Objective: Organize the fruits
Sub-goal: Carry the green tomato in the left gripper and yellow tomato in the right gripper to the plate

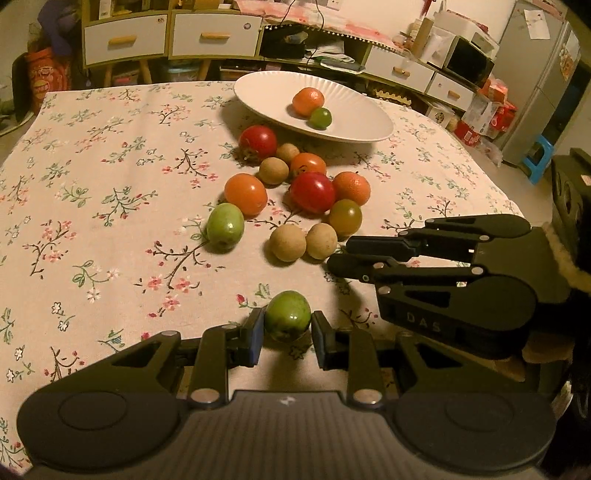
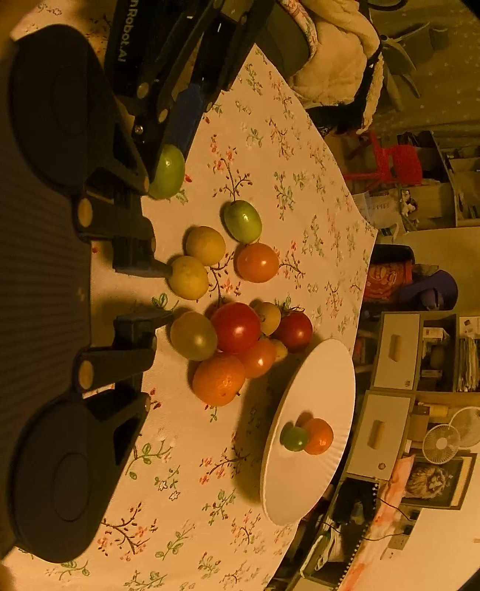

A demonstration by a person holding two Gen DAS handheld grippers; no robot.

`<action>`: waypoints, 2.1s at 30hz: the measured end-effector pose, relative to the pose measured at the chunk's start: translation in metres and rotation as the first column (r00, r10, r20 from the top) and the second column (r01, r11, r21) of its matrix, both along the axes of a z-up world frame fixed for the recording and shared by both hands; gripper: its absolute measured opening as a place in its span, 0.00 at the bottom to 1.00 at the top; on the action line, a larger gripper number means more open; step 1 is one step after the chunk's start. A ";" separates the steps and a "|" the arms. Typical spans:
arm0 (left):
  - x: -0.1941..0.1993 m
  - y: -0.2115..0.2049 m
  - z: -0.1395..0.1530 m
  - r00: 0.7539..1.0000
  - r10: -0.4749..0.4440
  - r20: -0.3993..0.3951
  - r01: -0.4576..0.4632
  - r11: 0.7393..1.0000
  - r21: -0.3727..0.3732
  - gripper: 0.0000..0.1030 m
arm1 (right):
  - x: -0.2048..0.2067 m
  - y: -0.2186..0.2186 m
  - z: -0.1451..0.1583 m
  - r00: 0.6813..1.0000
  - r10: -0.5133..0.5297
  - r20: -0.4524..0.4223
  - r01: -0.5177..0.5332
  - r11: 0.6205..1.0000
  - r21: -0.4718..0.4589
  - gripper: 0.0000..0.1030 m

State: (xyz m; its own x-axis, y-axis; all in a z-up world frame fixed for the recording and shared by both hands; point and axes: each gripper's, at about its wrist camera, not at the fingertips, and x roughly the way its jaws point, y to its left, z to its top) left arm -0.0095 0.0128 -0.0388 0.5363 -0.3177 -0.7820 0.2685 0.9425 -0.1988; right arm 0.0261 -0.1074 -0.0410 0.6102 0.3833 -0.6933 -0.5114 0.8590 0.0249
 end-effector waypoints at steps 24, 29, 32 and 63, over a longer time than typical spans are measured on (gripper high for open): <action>0.002 -0.003 0.001 1.000 -0.006 0.027 0.005 1.000 0.021 0.21 | 0.010 0.011 0.003 0.999 0.044 0.003 -0.044 0.998 0.044 0.22; 0.004 -0.004 0.008 0.999 -0.003 0.049 0.002 1.000 0.017 0.21 | 0.008 0.011 0.010 0.999 0.036 0.002 -0.036 0.998 0.052 0.22; 0.006 -0.004 0.012 0.998 0.005 0.064 -0.006 1.000 0.012 0.21 | 0.010 0.007 0.017 1.000 0.026 -0.003 -0.026 0.997 0.072 0.22; 0.087 -0.060 0.039 0.988 -0.010 0.154 0.010 1.000 -0.001 0.21 | 0.084 -0.054 0.057 0.983 -0.185 -0.010 0.185 0.971 0.149 0.22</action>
